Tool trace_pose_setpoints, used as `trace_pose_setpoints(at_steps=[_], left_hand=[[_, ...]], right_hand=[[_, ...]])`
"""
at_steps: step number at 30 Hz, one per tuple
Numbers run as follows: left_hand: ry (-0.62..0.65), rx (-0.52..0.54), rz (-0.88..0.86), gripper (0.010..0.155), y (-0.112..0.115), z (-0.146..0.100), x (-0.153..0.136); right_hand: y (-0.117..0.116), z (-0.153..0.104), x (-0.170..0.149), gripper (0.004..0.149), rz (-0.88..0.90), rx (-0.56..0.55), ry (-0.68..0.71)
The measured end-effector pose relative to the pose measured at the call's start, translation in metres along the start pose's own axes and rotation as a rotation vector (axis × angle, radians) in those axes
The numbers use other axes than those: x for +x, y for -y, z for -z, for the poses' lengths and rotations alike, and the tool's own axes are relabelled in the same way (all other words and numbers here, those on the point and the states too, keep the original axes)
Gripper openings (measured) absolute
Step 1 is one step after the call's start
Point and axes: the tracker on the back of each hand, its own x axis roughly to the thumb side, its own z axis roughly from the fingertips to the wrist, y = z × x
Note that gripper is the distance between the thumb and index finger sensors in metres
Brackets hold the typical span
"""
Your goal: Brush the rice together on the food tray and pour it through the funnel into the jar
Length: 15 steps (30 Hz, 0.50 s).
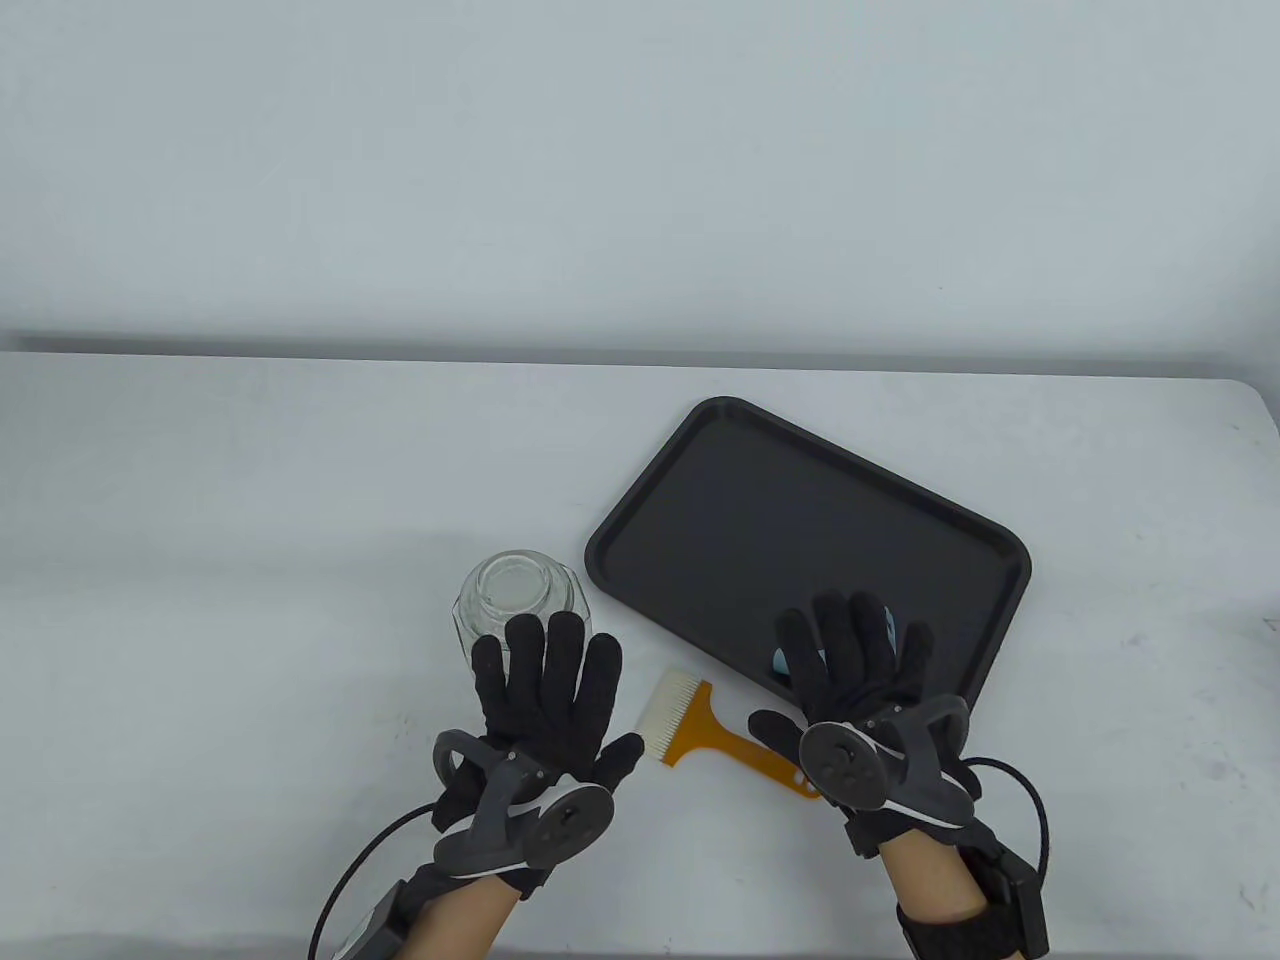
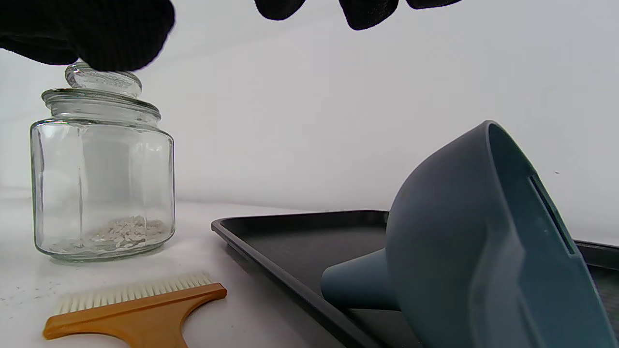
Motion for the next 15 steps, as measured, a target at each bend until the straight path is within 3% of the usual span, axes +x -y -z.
trace_pose_setpoints(at_steps=[15], left_hand=[[0.009, -0.01, -0.017, 0.087, 0.0018, 0.0, 0.0017]], right_hand=[[0.0009, 0.0003, -0.0017, 0.086, 0.004, 0.02, -0.012]])
